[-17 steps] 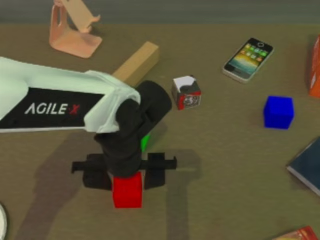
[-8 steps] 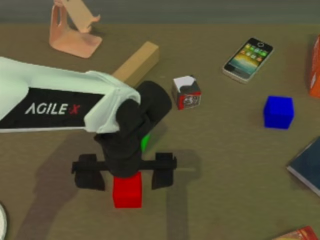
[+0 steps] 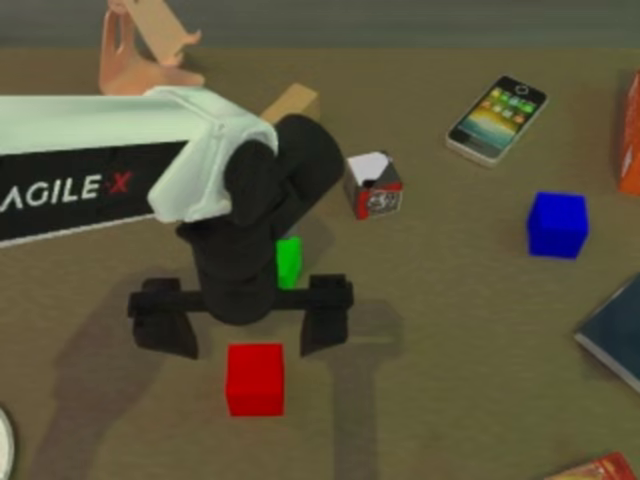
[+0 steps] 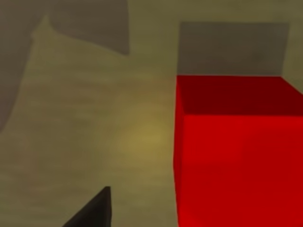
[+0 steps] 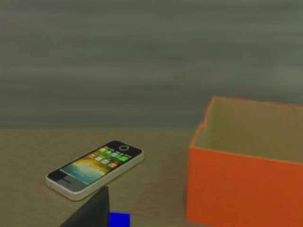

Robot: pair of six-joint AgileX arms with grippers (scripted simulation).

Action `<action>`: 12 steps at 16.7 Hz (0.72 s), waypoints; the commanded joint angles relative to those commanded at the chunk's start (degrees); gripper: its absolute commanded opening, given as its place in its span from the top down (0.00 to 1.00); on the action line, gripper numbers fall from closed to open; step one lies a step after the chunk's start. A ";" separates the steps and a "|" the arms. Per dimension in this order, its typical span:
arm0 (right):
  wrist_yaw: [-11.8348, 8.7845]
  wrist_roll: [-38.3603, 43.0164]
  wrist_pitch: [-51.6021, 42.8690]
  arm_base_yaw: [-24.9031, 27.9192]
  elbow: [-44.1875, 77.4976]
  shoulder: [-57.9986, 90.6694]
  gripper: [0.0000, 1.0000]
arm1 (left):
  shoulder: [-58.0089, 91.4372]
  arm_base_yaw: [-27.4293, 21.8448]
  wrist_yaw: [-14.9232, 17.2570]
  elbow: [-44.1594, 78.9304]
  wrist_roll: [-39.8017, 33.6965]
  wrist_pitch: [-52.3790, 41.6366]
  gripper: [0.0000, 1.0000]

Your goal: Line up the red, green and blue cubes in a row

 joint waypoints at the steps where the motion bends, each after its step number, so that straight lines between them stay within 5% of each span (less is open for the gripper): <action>1: 0.00 0.00 0.00 0.00 0.00 0.00 0.00 | -0.90 0.14 -0.01 1.05 -0.03 -1.71 0.00; 8: 0.00 0.00 0.00 0.00 0.00 0.00 0.00 | -1.01 0.23 0.01 2.89 0.78 -3.60 0.00; 12: 0.00 0.00 0.00 0.00 0.00 0.00 0.00 | 6.28 2.55 0.29 11.78 7.65 -6.79 0.00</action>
